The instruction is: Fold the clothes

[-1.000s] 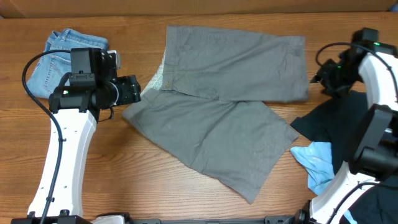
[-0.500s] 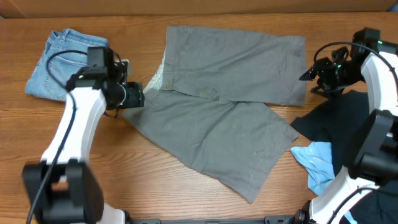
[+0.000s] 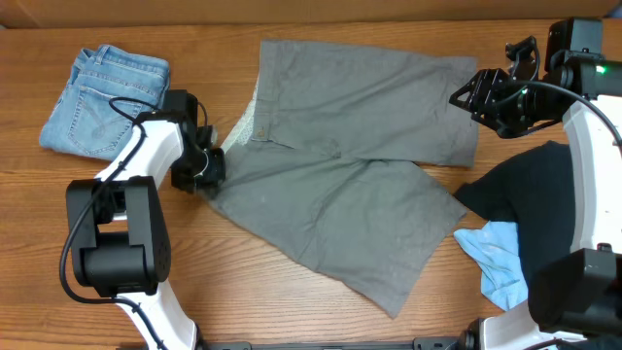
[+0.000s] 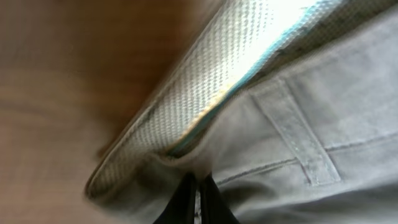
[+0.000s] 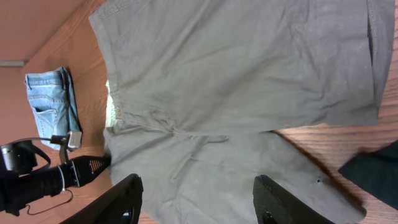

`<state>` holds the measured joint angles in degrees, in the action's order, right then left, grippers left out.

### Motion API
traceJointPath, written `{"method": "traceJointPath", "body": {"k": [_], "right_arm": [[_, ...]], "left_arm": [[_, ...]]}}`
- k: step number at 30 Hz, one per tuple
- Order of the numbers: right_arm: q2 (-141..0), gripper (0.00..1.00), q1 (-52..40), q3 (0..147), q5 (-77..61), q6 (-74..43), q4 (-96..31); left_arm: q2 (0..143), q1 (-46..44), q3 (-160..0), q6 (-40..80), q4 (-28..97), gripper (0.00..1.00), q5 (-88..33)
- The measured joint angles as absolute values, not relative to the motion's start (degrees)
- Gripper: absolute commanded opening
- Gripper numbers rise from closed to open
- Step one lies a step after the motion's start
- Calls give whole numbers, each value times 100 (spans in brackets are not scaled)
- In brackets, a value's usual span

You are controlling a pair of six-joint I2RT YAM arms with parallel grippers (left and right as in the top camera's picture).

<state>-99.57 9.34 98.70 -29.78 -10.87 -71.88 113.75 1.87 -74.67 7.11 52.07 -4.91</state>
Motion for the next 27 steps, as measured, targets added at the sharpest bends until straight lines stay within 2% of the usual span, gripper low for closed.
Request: {"method": "traceJointPath", "body": {"k": [5, 11, 14, 16, 18, 19, 22, 23, 24, 27], "right_arm": [[-9959, 66, 932, 9867, -2895, -1074, -7196], [-9959, 69, 770, 9765, -2578, -1098, -7157], [-9959, 70, 519, 9592, -2244, -1238, -7054], [-9959, 69, 342, 9395, -1955, -1396, -6897], [-9959, 65, 213, 9133, -1743, -1544, -6700], [-9959, 64, 169, 8958, -1664, -1605, -6576], [-9961, 61, 104, 8433, -1527, -1741, -6202], [-9963, 63, 102, 8167, -1500, -1806, -5948], [-9979, 66, 102, 8018, -1494, -1822, -5813], [-10088, 67, 102, 7487, -1503, -1907, -5144]], "left_arm": [[11454, 871, -7452, 1798, 6147, 4, 235], [11502, 2086, -7426, 1951, 6451, 4, -38], [11502, 2161, -7424, 1809, 6449, 13, -217], [11498, 2108, -7422, 1682, 6429, 25, -296], [11448, 2040, -7413, 1559, 6427, 43, -357], [11389, 1990, -7413, 1496, 6414, 49, -397], [10989, 1855, -7408, 1323, 6379, 57, -482], [10766, 1826, -7417, 1284, 6344, 62, -523], [10652, 1806, -7424, 1264, 6320, 64, -541], [10134, 1798, -7467, 1160, 6167, 68, -620]]}}
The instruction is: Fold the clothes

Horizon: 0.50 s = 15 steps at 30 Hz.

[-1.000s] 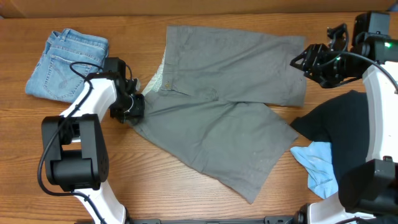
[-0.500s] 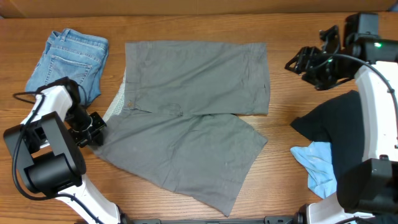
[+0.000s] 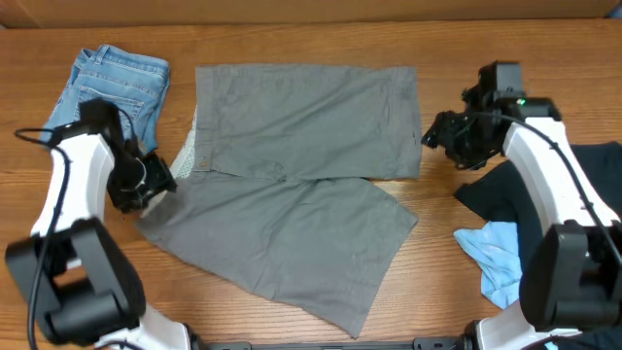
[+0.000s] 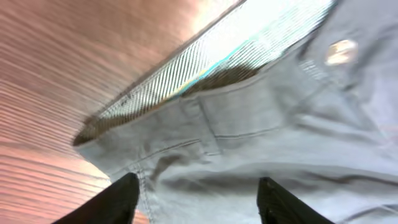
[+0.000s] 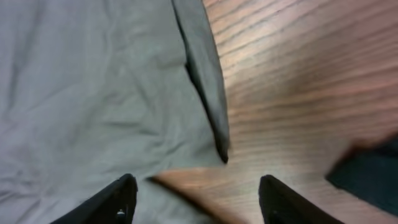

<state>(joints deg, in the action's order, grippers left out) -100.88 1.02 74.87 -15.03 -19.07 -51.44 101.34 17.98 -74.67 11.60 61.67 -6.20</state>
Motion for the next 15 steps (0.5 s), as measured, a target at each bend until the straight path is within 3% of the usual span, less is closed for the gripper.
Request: {"method": "traceJointPath", "body": {"k": [9, 15], "right_arm": [[-10361, 61, -38, 6410, -1874, -2001, -3972], [-10363, 45, -224, 5975, -1855, -2259, -3225]], "left_arm": [[9793, 1750, -7507, 884, 5913, 59, -1157], [9793, 1227, -7507, 530, 5725, 58, -1505]]}}
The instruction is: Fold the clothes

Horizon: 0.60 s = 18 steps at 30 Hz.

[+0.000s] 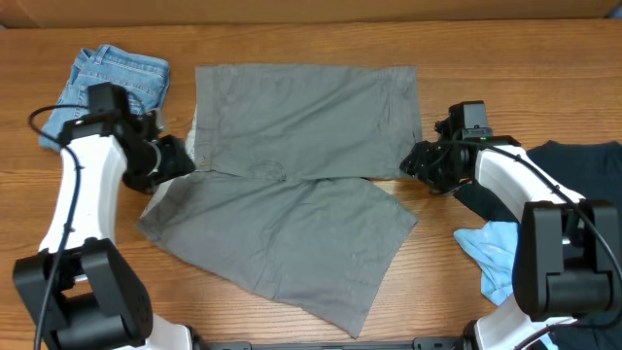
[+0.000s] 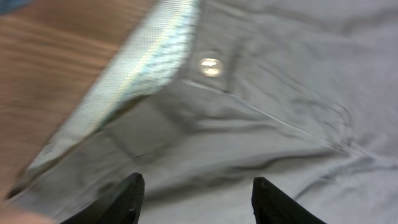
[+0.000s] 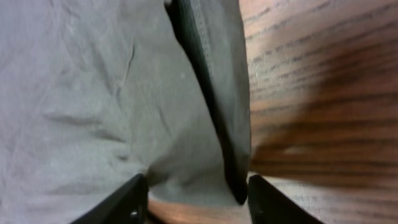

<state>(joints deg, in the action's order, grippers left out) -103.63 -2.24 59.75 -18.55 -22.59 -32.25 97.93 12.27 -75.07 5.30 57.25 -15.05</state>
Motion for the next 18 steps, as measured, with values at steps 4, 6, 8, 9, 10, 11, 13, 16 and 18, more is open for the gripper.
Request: {"method": "traceJointPath", "body": {"k": [4, 6, 8, 9, 10, 11, 13, 16, 18], "right_arm": [[-10363, 38, -224, 5951, -1857, -2355, -3072], [-10363, 24, -224, 5951, -1857, -2392, -3068], [-10363, 4, -224, 5951, -1852, -2386, -3055], [-10363, 4, -224, 5948, -1844, -2368, -3048], [-10363, 4, -224, 5948, -1833, -2403, -2998], [-10363, 4, -202, 5948, -1774, -2394, -2958], [-10363, 4, -93, 6010, -1597, -2392, -3103], [-10363, 4, 233, 6272, -1411, -2373, -3385], [-10363, 4, 491, 6525, -1304, -2327, -3411]], "left_arm": [[9793, 735, -7507, 375, 5651, 58, -1579], [9793, 508, -7507, 318, 5568, 58, -1594], [9793, 318, -7507, 279, 5502, 58, -1605], [9793, 250, -7507, 276, 5470, 59, -1610], [9793, 150, -7507, 276, 5433, 59, -1610], [9793, 71, -7507, 276, 5435, 58, -1608], [9793, 14, -7507, 274, 5433, 59, -1608], [9793, 8, -7507, 276, 5422, 59, -1605], [9793, 8, -7507, 276, 5415, 61, -1605]]}}
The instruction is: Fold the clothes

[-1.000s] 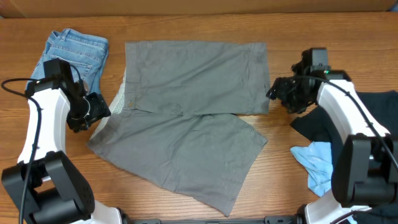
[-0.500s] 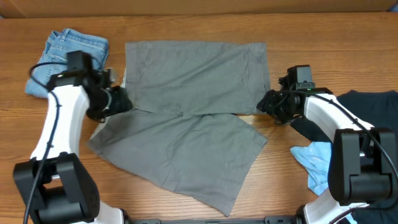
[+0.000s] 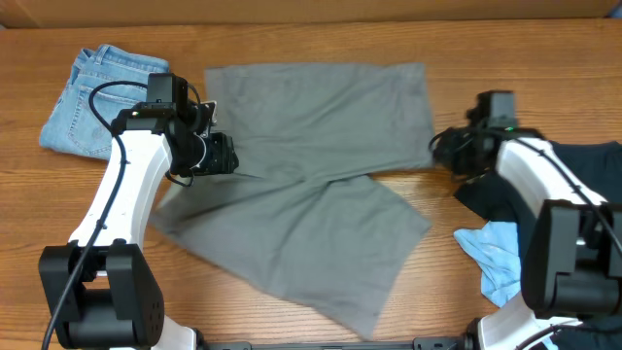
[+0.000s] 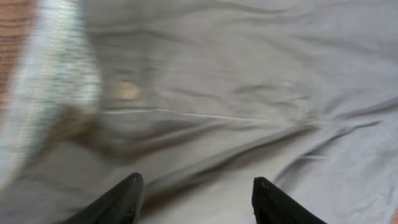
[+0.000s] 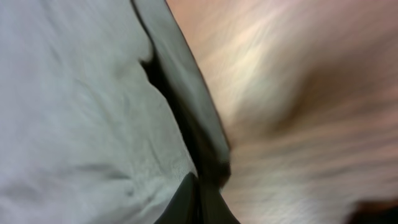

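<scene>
Grey shorts [image 3: 311, 165] lie spread on the wooden table, one leg along the back, the other slanting toward the front. My left gripper [image 3: 216, 154] is open over the waistband area at the shorts' left side; its wrist view shows the button [image 4: 127, 91] and grey cloth between the spread fingers [image 4: 118, 200]. My right gripper [image 3: 439, 151] is shut on the hem [image 5: 186, 93] of the back leg at its right corner, fingers pressed together on the cloth edge.
Folded blue jeans [image 3: 105, 87] lie at the back left. A black garment [image 3: 564, 194] and a light blue cloth [image 3: 501, 258] sit at the right by the right arm. Bare wood [image 3: 58, 253] stretches along the front left.
My right gripper, open at the back leg's hem, is now shut on it and slightly further right. My left gripper, still open, moved right from the waistband edge onto the shorts.
At first my left gripper was shut on the waistband and the right hovered open at the far right. The shorts then lay shifted left with both grippers open. The right closed in on the hem and has now shut on it.
</scene>
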`<state>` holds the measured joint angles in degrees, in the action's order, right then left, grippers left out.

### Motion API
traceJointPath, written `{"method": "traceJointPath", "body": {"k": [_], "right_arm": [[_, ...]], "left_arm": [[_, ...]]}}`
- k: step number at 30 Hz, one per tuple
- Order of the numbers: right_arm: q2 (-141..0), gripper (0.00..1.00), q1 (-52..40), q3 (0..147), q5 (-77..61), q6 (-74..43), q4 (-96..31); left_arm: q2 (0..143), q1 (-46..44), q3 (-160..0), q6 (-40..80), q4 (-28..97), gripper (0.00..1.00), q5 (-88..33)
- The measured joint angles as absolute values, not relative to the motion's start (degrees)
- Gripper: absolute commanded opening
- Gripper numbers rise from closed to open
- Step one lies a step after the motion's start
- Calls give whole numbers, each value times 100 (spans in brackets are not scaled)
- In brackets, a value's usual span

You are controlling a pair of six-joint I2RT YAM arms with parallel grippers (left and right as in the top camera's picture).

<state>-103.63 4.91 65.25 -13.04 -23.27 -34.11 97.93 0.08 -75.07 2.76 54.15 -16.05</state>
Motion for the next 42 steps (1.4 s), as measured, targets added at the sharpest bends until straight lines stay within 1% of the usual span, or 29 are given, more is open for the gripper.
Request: {"method": "traceJointPath", "body": {"k": [2, 3, 4, 5, 8, 14, 18, 22, 24, 28, 29, 30, 31, 32, 33, 42], "right_arm": [[-10363, 4, 683, 6775, -1245, -2261, -3428], [-10363, 13, 805, 6965, -1219, -2226, -3450], [-10363, 34, 908, 7157, -1221, -2226, -3557], [-10363, 49, 980, 7314, -1219, -2191, -3636], [-10363, 55, 1184, 7824, -1304, -2134, -4132], [-10361, 63, 1192, 8202, -1525, -2075, -5509], [-10361, 64, 1081, 8200, -1549, -2023, -5863], [-10361, 65, 799, 8055, -1570, -1968, -6031], [-10361, 65, 681, 8016, -1570, -1966, -6049], [-10361, 66, 502, 8012, -1614, -1949, -6086], [-10361, 66, 495, 8012, -1616, -1949, -6121], [-10361, 66, 493, 8012, -1614, -1949, -6147], [-10361, 66, 489, 8012, -1612, -1946, -6173], [-10361, 66, 489, 8012, -1614, -1944, -6206], [-10361, 66, 489, 8012, -1614, -1944, -6217], [-10361, 66, 489, 8012, -1614, -1946, -6252]], "left_arm": [[9793, 8, -7507, 276, 5402, 63, -1605], [9793, 8, -7507, 274, 5387, 63, -1605], [9793, 8, -7507, 274, 5367, 64, -1605], [9793, 8, -7507, 274, 5356, 64, -1605], [9793, 8, -7507, 274, 5345, 64, -1605], [9793, 8, -7507, 274, 5332, 64, -1391], [9800, 8, -7507, 226, 5332, 62, -1269], [9959, 8, -7500, 80, 5330, 57, -1216], [10184, 8, -7494, 14, 5317, 49, -1197], [10704, 8, -7459, -152, 5251, 46, -1201], [10849, 5, -7452, -198, 5245, 44, -1216], [10954, -3, -7450, -246, 5242, 34, -1238], [11056, -5, -7446, -314, 5216, 17, -1271], [11142, -32, -7439, -388, 5196, 8, -1308], [11179, -43, -7432, -443, 5201, 4, -1339], [11096, 27, -7432, -504, 5583, 4, -1179]]}}
